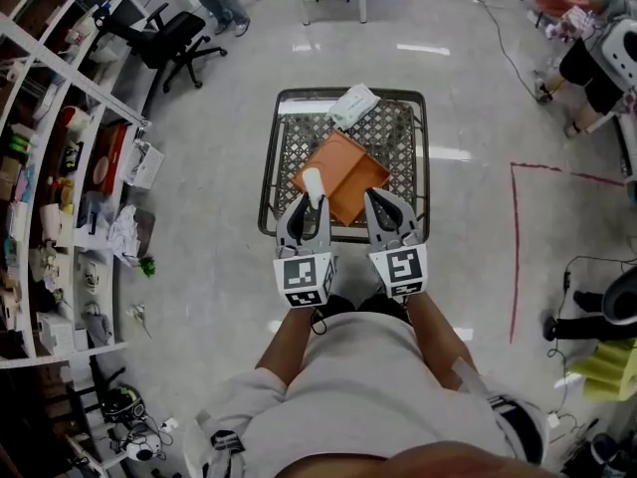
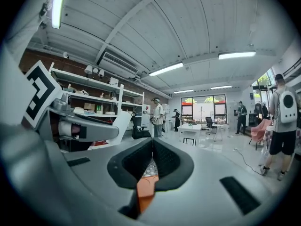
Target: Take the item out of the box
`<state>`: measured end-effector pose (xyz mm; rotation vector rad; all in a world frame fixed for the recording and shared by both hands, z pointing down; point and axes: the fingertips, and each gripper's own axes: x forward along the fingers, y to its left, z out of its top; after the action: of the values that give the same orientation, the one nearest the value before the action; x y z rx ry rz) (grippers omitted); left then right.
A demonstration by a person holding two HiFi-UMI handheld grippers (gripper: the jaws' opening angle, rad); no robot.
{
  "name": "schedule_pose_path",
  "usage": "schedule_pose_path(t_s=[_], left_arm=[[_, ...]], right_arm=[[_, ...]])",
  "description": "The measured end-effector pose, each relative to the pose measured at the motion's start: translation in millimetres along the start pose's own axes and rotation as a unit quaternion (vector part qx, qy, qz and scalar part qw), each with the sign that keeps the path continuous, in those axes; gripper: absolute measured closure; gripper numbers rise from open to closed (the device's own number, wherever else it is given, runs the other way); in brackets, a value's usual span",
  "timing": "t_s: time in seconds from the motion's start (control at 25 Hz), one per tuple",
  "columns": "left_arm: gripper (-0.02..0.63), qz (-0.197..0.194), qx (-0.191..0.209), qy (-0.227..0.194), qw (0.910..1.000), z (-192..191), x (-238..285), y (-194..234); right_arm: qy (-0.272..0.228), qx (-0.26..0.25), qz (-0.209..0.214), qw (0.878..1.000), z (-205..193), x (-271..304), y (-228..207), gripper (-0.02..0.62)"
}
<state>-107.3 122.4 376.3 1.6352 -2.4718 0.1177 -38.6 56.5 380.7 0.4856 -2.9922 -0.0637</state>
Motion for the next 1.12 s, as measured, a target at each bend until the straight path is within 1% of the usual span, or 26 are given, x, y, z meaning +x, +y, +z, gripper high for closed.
schedule_pose_path(t_s=[0.08, 0.2, 0.36, 0.44, 0.6, 0.72, 0.8, 0.92, 1.12], left_arm=[[0.482, 0.002, -0.003, -0.003, 1.0, 3.2, -11.9, 7.1], [0.482, 0.002, 0.003, -0.028, 0.9996, 18.3, -10.1, 16.4], [0.482, 0.003, 0.007, -0.041, 0.9991, 29.7, -24.5, 29.0], [0.482, 0.001, 0.007, -0.048, 0.9988, 33.9, -28.2, 31.5], [0.482, -0.012, -0.011, -0.064, 0.9978, 42.6, -33.2, 27.8], [0.482, -0.024, -0.006, -0.076, 0.9968, 54.5, -36.7, 28.2], [0.482, -0.032, -0.006, -0.08, 0.9962, 61.2, -38.1, 30.1], [0.482, -0.04, -0.004, -0.087, 0.9954, 67.8, -37.6, 26.3], [0.482, -0.053, 0.013, -0.092, 0.9943, 74.4, -36.7, 17.3]], right_arm=[[0.001, -0.001, 0.006, 1.0, 4.4, -3.4, 12.4, 0.591], [-0.017, -0.008, 0.012, 1.0, 22.9, 3.7, 16.3, 0.591], [-0.035, -0.025, 0.014, 0.999, 45.7, -0.1, 32.2, 0.591], [-0.042, -0.031, 0.005, 0.999, 52.9, -3.6, 31.3, 0.591], [-0.061, -0.036, -0.012, 0.997, 70.1, -16.6, 24.9, 0.591], [-0.081, -0.043, -0.028, 0.995, 89.3, -20.7, 26.1, 0.591], [-0.08, -0.044, -0.038, 0.995, 97.0, -20.6, 27.9, 0.591], [-0.078, -0.04, -0.046, 0.995, 102.4, -22.9, 26.5, 0.591], [-0.086, -0.036, -0.063, 0.994, 102.7, -28.0, 19.9, 0.591]])
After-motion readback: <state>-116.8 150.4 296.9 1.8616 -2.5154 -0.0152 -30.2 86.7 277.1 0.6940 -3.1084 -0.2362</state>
